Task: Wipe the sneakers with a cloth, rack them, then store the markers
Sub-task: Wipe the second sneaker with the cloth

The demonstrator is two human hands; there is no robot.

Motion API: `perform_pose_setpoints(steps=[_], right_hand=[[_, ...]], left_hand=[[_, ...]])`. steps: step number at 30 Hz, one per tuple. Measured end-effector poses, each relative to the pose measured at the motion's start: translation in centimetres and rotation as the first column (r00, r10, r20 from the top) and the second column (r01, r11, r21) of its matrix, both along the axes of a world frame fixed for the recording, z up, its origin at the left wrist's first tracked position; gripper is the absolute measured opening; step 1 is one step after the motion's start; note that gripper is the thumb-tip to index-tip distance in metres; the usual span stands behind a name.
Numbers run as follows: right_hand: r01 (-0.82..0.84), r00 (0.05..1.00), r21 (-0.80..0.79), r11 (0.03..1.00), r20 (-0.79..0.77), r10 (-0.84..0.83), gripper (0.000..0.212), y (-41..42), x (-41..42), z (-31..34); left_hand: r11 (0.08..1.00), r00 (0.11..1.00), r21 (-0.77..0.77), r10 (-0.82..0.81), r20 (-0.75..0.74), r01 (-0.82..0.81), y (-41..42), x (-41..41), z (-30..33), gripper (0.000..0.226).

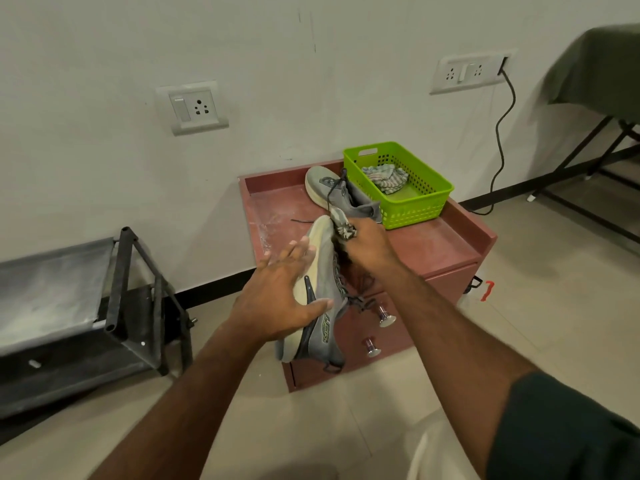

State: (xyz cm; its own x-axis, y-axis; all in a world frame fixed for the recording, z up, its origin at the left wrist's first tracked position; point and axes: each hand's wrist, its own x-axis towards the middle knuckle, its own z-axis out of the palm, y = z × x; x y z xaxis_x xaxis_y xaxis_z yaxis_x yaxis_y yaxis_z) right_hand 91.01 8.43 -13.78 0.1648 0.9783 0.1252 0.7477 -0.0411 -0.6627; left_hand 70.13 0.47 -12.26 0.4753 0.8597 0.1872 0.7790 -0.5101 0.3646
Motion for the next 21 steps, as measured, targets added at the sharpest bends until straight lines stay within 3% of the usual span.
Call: perform_pose_setpoints(steps=[3, 5, 8, 13, 15, 18, 19, 21], right_hand=[[0.052, 0.994, 0.221, 0.974, -0.100, -0.031, 0.060, -1.9, -0.3, 0.5], [-0.106, 0.982, 0.363, 0.926, -0.111, 0.156, 0.073, -3.3, -0.9, 0.8], [-0.322, 0.932, 0.304, 0.896, -0.066, 0.357, 0.074, -4.1, -2.2, 0.0], [-0.269, 0.958, -0.031, 0.963, 0.097, 0.271, 0.048, -4.1, -2.0, -1.6], [-0.197, 0.979, -0.049, 0.979, 0.036, 0.199, 0.046, -3.9, -1.7, -1.3], [0.059, 0.993, 0.081, 0.995, -0.108, -0.050, 0.055, -3.5, -1.7, 0.1], [0.092, 0.987, 0.162, 0.983, -0.145, -0.068, 0.065, -3.6, -1.9, 0.7], [0.003, 0.988, 0.297, 0.955, -0.146, 0.043, 0.082, -3.6, -2.9, 0.8]], left_hand=[[1.000, 1.000, 0.001, 0.011, 0.007, -0.011, 0.2, -0.2, 0.2, 0.095], [1.000, 1.000, 0.013, 0.021, 0.017, -0.021, 0.4, -0.2, 0.1, 0.094], [0.999, 0.998, 0.006, 0.039, 0.051, -0.040, 0.5, -0.7, 0.0, 0.093], [0.997, 0.991, -0.010, 0.077, 0.106, -0.076, 0.1, -1.8, 0.1, 0.091], [0.997, 0.991, -0.023, 0.073, 0.115, -0.071, 0.1, -1.9, 0.1, 0.091], [0.998, 0.993, -0.020, 0.061, 0.103, -0.060, 0.1, -1.9, 0.1, 0.091], [0.998, 0.994, -0.015, 0.056, 0.097, -0.054, 0.1, -1.8, 0.1, 0.091], [0.999, 0.994, -0.014, 0.053, 0.098, -0.052, 0.1, -1.7, 0.1, 0.091]])
